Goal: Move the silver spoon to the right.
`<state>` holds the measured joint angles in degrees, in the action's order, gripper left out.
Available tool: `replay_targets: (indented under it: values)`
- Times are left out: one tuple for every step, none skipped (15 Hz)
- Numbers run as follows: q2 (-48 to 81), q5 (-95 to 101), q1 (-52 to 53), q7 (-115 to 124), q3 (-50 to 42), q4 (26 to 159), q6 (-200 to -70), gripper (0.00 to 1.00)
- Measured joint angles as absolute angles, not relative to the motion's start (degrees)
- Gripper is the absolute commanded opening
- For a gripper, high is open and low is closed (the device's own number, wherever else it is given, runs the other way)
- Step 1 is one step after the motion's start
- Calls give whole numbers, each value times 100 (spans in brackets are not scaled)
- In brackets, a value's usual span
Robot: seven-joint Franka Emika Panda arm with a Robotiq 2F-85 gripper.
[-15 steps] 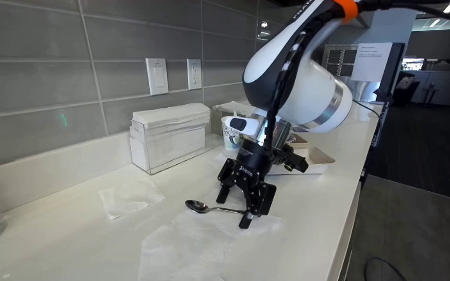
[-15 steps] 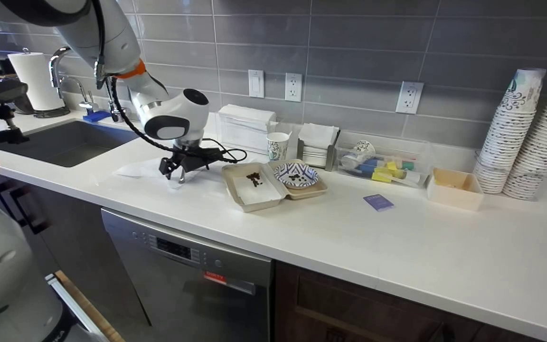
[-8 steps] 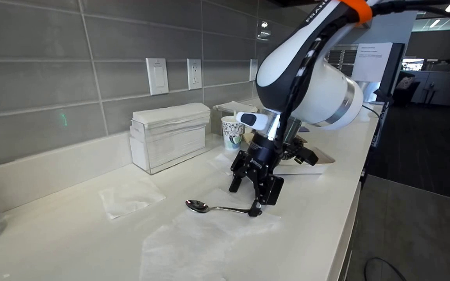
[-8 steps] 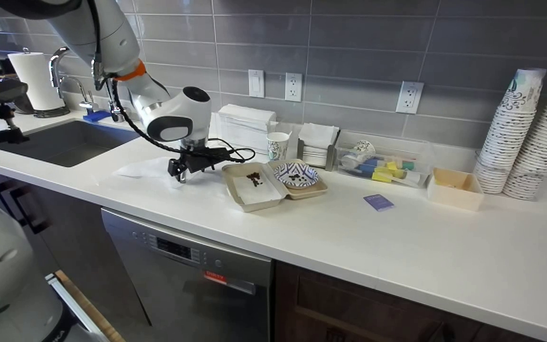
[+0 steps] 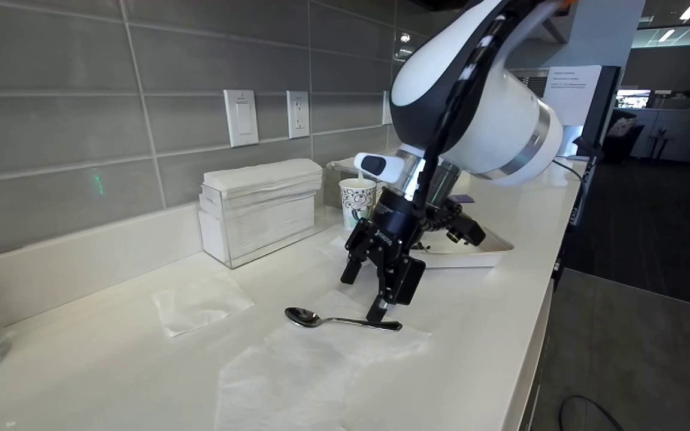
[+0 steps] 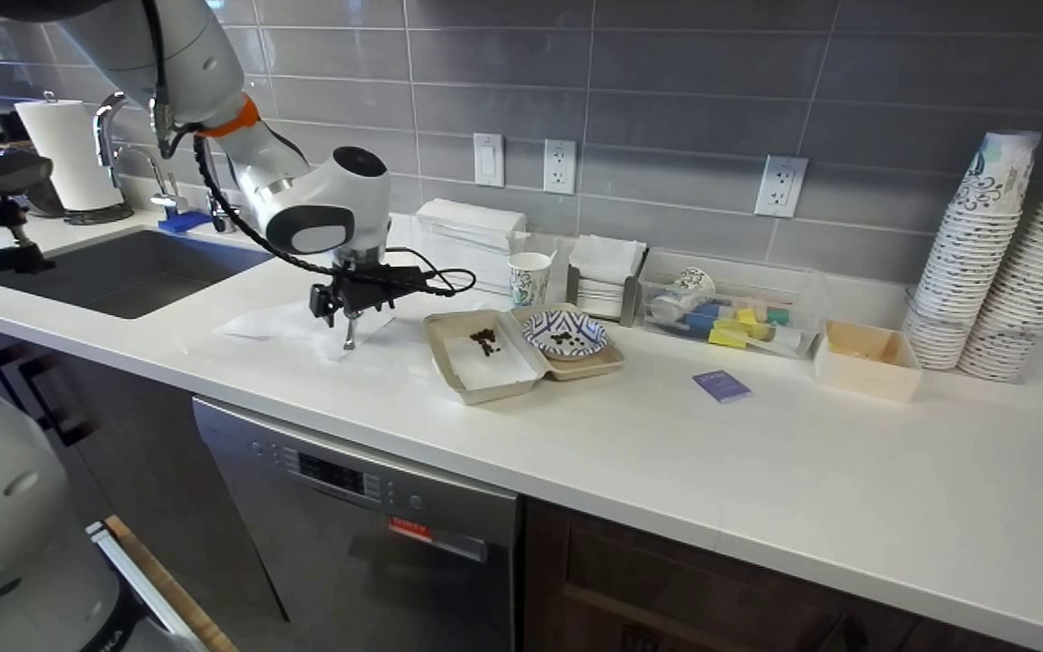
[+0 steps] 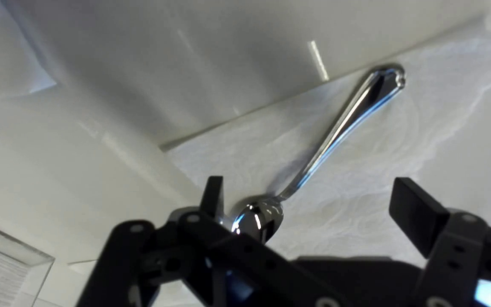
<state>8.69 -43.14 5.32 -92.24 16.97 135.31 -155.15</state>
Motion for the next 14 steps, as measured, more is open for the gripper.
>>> replay_targets:
  values:
    - [854, -4355, 566, -9117, 1701, 13521, -15515, 100]
    - [854, -4363, 601, -8978, 1701, 13511, -15518, 100]
    - [860, -4366, 636, -8786, 1700, 13509, -15553, 100]
    - [872, -4390, 673, -8590, 1701, 13509, -15637, 100]
    - [882, -4405, 699, -8466, 1702, 13509, -15693, 100]
    - [889, -4413, 714, -8404, 1702, 13509, -15723, 100]
    - [892, -4417, 716, -8373, 1702, 13509, -15728, 100]
    - [893, -4422, 716, -8359, 1701, 13509, -15728, 100]
    - [894, -4427, 716, -8354, 1700, 13509, -15728, 100]
    - [895, -4430, 716, -8352, 1700, 13509, -15728, 100]
    - [895, -4427, 716, -8351, 1700, 13508, -15729, 100]
    - [897, -4427, 716, -8351, 1700, 13504, -15728, 100]
    - [906, -4427, 716, -8345, 1700, 13498, -15728, 100]
    - [920, -4427, 716, -8325, 1700, 13493, -15728, 100]
